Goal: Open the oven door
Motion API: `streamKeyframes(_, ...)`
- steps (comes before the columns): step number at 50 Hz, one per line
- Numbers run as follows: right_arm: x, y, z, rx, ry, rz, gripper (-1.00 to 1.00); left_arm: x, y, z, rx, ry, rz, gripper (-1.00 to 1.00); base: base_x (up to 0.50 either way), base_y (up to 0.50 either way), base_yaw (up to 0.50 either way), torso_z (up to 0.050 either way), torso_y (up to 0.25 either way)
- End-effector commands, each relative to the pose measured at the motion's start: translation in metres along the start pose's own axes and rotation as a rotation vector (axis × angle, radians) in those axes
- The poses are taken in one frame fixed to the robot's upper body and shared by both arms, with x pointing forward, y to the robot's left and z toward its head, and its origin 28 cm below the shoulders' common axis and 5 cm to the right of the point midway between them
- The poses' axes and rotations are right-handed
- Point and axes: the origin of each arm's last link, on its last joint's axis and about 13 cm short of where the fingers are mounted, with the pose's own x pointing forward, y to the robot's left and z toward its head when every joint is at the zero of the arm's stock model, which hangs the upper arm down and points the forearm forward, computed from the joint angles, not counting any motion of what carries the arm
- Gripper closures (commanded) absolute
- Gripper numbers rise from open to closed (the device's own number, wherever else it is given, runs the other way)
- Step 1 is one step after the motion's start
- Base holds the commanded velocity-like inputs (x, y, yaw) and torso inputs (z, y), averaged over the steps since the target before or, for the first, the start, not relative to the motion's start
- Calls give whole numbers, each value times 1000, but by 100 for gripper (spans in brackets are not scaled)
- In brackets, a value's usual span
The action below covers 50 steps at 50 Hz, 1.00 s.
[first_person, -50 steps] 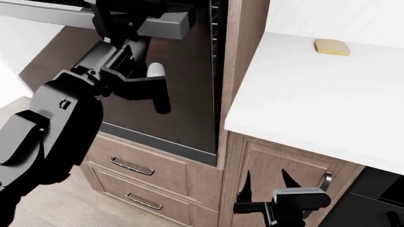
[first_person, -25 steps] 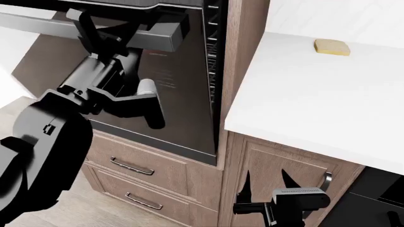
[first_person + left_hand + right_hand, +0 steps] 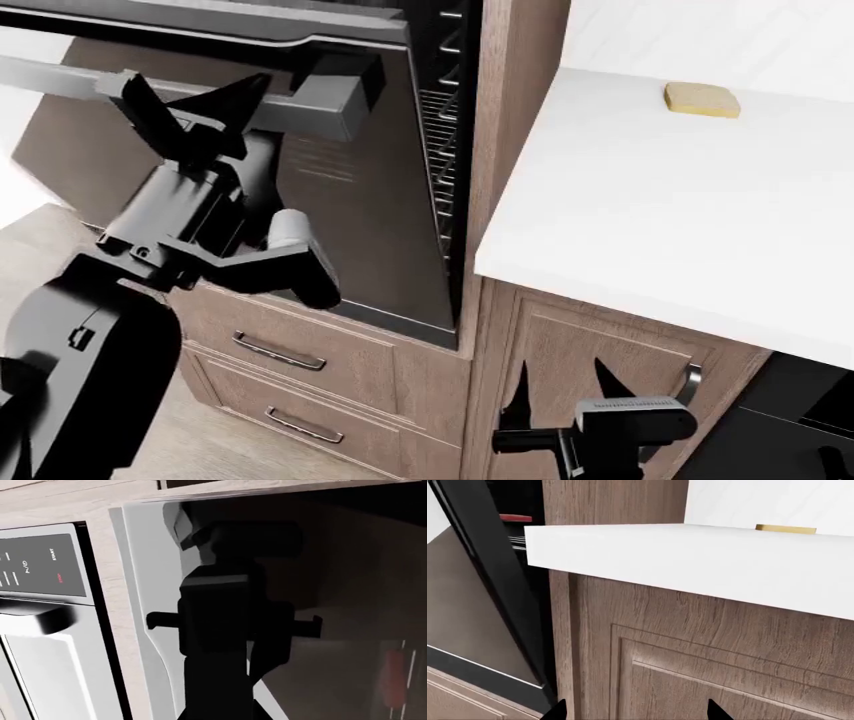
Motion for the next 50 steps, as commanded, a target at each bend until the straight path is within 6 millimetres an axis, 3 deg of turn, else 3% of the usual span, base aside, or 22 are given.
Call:
streamKeyframes(1, 0, 0, -1, -2, 2, 0, -100, -16, 7, -3, -1, 60, 135, 100, 0, 0, 3, 0, 0)
streamKeyframes(19, -1, 1, -1, -7, 3, 1, -100, -35, -3, 3, -91, 103, 44, 100, 0, 0, 1, 1, 1)
streamKeyframes(50, -1, 0, -1, -10, -3, 1, -100, -71, -27, 4, -100, 158, 135, 100, 0, 1, 2, 0, 0)
